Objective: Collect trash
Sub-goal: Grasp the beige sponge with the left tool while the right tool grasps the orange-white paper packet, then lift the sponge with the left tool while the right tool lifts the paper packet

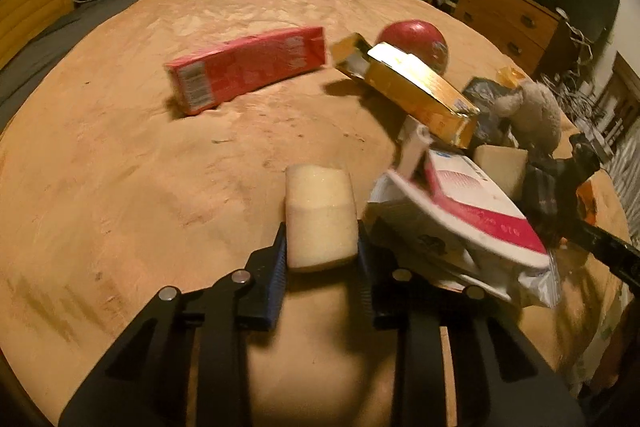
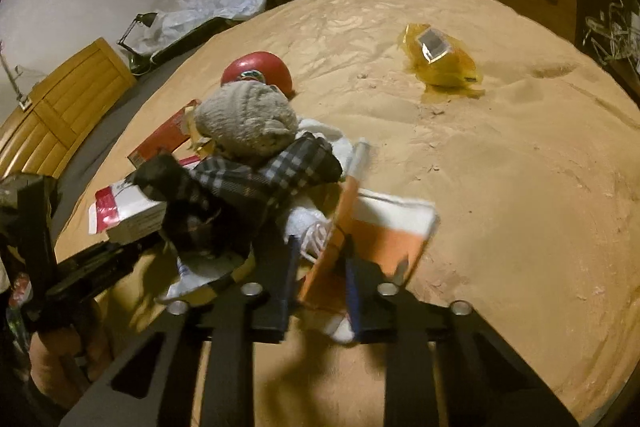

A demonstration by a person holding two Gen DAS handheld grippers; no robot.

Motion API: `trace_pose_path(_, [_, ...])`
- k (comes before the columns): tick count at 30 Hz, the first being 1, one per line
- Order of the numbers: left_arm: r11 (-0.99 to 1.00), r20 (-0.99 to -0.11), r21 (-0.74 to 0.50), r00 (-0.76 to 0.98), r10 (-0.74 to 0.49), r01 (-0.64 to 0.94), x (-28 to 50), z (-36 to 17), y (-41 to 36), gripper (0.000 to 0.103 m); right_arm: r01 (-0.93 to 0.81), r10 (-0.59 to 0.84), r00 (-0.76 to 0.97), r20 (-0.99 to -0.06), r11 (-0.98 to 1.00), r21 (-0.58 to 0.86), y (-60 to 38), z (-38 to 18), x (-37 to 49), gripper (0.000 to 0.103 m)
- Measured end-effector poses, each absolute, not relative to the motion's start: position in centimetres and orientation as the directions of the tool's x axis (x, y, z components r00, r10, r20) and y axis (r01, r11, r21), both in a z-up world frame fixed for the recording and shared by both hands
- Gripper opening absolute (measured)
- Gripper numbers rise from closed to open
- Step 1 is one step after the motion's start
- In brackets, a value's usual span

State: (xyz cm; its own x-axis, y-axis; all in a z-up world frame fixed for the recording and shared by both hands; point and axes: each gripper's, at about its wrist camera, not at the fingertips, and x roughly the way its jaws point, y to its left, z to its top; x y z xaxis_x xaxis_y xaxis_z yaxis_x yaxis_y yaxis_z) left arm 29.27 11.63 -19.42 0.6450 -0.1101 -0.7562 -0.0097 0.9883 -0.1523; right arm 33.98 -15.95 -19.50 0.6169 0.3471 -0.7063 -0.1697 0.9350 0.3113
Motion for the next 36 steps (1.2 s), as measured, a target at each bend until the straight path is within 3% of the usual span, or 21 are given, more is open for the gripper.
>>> trace_pose_path(1, [0.988,-0.751,-0.156,0.651,-0.105,-0.020,28.9,-19.3,12.0,0.029,-0.175,0.341,0.630,-0.698,0.938,0.301,-16.0,-19.2,33.6,0.010])
trace_pose_path(12, [0.990,-0.624,-0.128,0.781,-0.030,-0.065,21.1,-12.8,12.6,0.028,-0.260,0.344,0.770,-0.538,0.938,0.228,-16.6,-14.0,25.8,0.010])
trace_pose_path(24, [0.998,-0.365,-0.061,0.931,-0.002,-0.022,11.2,-4.0,6.1,0.028,-0.293,0.306,0.896,-0.323,0.952,0.090,-15.7,-6.4,15.1,0.010])
trace_pose_path(36, [1.000,-0.313,-0.026,0.950,0.002,-0.011,9.4,-3.0,3.7,0.029,-0.298,0.300,0.918,-0.259,0.953,0.048,-15.5,-3.3,9.7,0.010])
